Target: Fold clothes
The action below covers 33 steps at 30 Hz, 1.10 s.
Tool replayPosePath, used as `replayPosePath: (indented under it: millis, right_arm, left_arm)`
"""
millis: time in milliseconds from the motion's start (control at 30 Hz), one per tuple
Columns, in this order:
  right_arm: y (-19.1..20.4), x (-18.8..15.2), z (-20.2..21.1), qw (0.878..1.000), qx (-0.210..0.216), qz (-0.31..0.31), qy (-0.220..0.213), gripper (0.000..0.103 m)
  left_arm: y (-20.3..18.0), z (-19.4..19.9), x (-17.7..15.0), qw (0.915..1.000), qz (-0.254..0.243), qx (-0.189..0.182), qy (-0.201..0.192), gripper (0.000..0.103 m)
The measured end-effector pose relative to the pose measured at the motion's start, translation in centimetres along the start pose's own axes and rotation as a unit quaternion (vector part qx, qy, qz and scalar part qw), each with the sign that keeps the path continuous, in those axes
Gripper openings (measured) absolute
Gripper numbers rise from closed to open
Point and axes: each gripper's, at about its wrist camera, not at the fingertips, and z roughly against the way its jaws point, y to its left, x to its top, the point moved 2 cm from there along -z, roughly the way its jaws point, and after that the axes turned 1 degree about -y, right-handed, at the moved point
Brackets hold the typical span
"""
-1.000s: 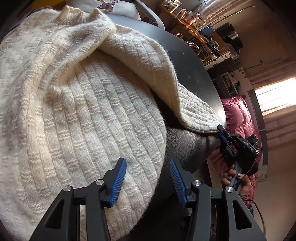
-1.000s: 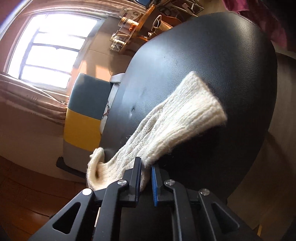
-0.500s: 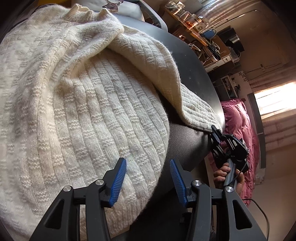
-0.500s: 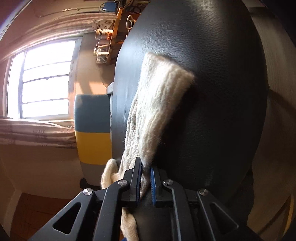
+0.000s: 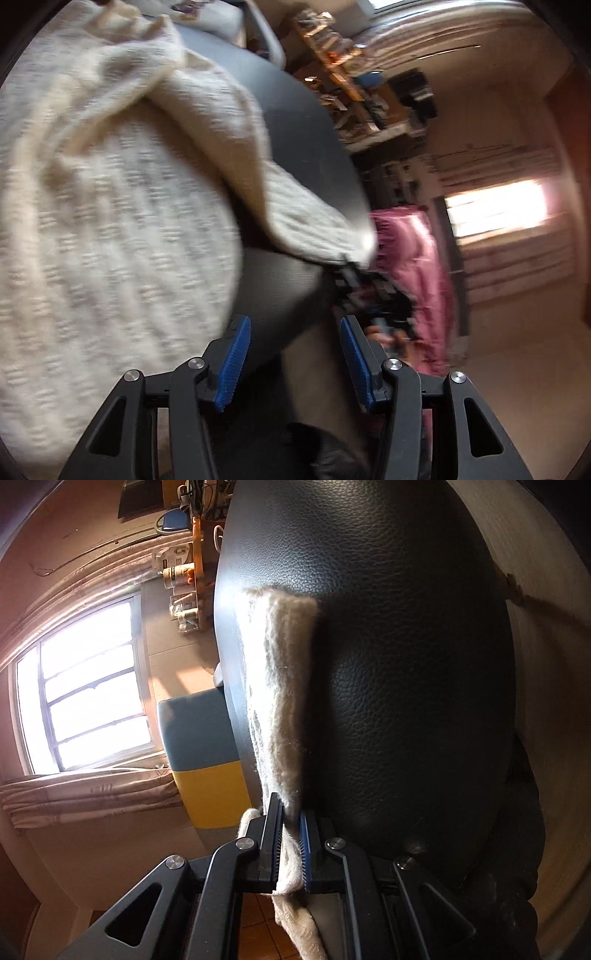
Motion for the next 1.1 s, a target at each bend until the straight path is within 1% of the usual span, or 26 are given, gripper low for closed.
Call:
replayPosePath:
  millis: [33, 67, 133, 200, 267, 333, 367, 433, 467, 500, 567, 633, 700, 767, 833, 900, 1000, 1033, 1067, 1100]
  right_arm:
    - [0.0, -0.2, 0.1, 1.0, -0.001, 0.002, -0.006, 0.007]
    - [0.0, -0.3, 0.1, 1.0, -0.003, 0.005, -0.012, 0.007]
    - [0.2, -0.6, 0.2, 1.0, -0.01, 0.015, -0.021, 0.007]
    - [0.4, -0.8, 0.3, 0.999, -0.019, 0.028, -0.027, 0.007]
    - [0.9, -1.0, 0.3, 0.998, -0.032, 0.042, -0.031, 0.007]
    - [1.7, -1.2, 0.3, 0.996, -0.055, 0.069, -0.035, 0.008]
    - [2.4, -1.3, 0.3, 0.993, -0.067, 0.089, -0.036, 0.011]
    - [3.9, -1.4, 0.5, 0.987, -0.081, 0.135, -0.039, 0.009]
    - [4.7, -1.3, 0.8, 0.983, -0.089, 0.157, -0.045, 0.008]
    - [5.3, -1.1, 1.0, 0.979, -0.096, 0.176, -0.049, 0.006]
    - [6.3, -0.5, 1.4, 0.972, -0.103, 0.203, -0.054, 0.006]
    - [7.0, 0.0, 1.5, 0.967, -0.108, 0.225, -0.051, 0.005]
    - [7.7, 0.3, 1.5, 0.962, -0.111, 0.246, -0.048, 0.005]
    - [8.8, -0.4, 1.4, 0.955, -0.108, 0.271, -0.045, 0.005]
    - [10.0, -1.1, 1.3, 0.949, -0.107, 0.294, -0.043, 0.005]
    - [11.6, -0.8, 0.8, 0.946, -0.114, 0.3, -0.04, 0.005]
    - [14.6, -0.5, -0.7, 0.946, -0.112, 0.302, -0.036, 0.005]
    - [15.6, -0.4, -1.2, 0.947, -0.109, 0.301, -0.035, 0.005]
    - [16.3, -0.3, -1.3, 0.947, -0.107, 0.302, -0.035, 0.005]
    - [17.0, -0.2, -1.5, 0.947, -0.105, 0.302, -0.035, 0.005]
  left_arm:
    - [-1.4, -0.7, 0.2, 0.9996, -0.014, -0.024, -0.001, 0.051]
    - [-3.1, -1.8, 0.4, 0.9987, -0.038, -0.033, -0.002, 0.051]
    - [-6.3, -4.4, 0.7, 0.9959, -0.079, -0.045, 0.004, 0.051]
    - [-8.7, -7.0, 1.1, 0.993, -0.106, -0.052, 0.008, 0.051]
    - [-10.6, -9.7, 1.6, 0.9909, -0.124, -0.05, 0.01, 0.051]
    - [-11.4, -12.1, 2.2, 0.9911, -0.123, -0.049, 0.01, 0.051]
    - [-11.7, -13.2, 2.4, 0.9918, -0.118, -0.047, 0.014, 0.051]
    - [-11.9, -14.1, 2.7, 0.9935, -0.108, -0.031, 0.015, 0.051]
    - [-11.9, -13.6, 2.7, 0.9929, -0.117, -0.023, 0.004, 0.051]
    - [-11.7, -12.7, 2.9, 0.9912, -0.132, -0.007, -0.009, 0.051]
    - [-11.0, -10.8, 3.4, 0.9854, -0.162, 0.044, -0.028, 0.051]
    - [-9.1, -8.4, 4.3, 0.9778, -0.179, 0.098, -0.047, 0.051]
    - [-6.4, -6.1, 5.3, 0.9677, -0.185, 0.158, -0.066, 0.051]
    - [-3.9, -4.5, 6.0, 0.9568, -0.196, 0.203, -0.072, 0.051]
    - [-1.4, -3.0, 6.7, 0.9437, -0.207, 0.246, -0.077, 0.051]
    - [1.0, -1.4, 7.5, 0.9285, -0.217, 0.29, -0.083, 0.051]
    - [4.7, 1.0, 8.6, 0.9019, -0.231, 0.353, -0.091, 0.051]
    - [5.6, 1.4, 8.9, 0.8891, -0.246, 0.375, -0.089, 0.051]
    - [6.0, 1.4, 9.2, 0.8766, -0.271, 0.389, -0.079, 0.049]
    - [6.3, 1.1, 9.4, 0.8677, -0.296, 0.394, -0.067, 0.048]
